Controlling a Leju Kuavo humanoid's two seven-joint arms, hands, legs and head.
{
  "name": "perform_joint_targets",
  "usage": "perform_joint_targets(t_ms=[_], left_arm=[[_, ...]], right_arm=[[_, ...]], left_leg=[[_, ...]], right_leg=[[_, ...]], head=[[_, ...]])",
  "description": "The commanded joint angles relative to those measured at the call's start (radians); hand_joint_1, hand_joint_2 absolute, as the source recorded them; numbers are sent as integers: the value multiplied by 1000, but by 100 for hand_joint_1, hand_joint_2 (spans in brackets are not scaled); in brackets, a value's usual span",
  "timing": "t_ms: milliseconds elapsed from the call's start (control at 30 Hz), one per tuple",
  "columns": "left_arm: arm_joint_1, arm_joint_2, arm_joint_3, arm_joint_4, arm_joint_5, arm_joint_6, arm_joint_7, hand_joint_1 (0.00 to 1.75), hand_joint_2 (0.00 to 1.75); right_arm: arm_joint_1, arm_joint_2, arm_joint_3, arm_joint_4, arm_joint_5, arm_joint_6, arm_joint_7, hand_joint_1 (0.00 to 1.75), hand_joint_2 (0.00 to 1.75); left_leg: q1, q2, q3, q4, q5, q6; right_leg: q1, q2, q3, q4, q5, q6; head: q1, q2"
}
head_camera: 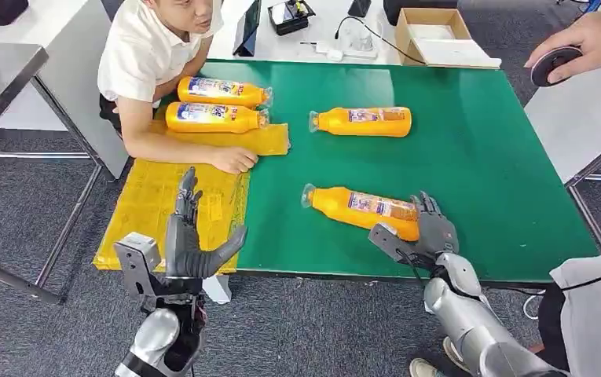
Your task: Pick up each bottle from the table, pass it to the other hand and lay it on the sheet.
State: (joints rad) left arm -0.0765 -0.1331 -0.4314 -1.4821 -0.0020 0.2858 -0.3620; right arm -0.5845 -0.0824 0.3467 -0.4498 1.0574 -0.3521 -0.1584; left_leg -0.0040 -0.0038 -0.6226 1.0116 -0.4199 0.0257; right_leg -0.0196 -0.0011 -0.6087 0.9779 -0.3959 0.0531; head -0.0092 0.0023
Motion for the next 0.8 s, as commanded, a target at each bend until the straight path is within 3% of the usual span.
perform_joint_targets(t_ms=[33, 533, 800], left_arm=[[-40, 16, 4, 65, 12, -10, 14, 0, 175], [-61, 12, 14, 86, 54, -37, 34, 0, 175], [-97, 5, 23, 122, 102, -61, 63, 0, 175]], right_arm=[[-37, 18, 37, 74, 9, 11, 10, 0, 175], [-48, 45, 41, 74, 31, -7, 3, 0, 175], [-116, 60, 56, 92, 53, 53, 40, 0, 175]], left_leg=[[1, 0, 3, -1, -1, -2], [1, 1, 5, -1, -1, -2], [1, 1, 3, 0, -1, -2]], right_leg=[[1, 0, 3, -1, -1, -2], [1, 1, 4, -1, -1, -3], [1, 1, 3, 0, -1, -2]], head=[[0, 0], [0, 0], [0, 0]])
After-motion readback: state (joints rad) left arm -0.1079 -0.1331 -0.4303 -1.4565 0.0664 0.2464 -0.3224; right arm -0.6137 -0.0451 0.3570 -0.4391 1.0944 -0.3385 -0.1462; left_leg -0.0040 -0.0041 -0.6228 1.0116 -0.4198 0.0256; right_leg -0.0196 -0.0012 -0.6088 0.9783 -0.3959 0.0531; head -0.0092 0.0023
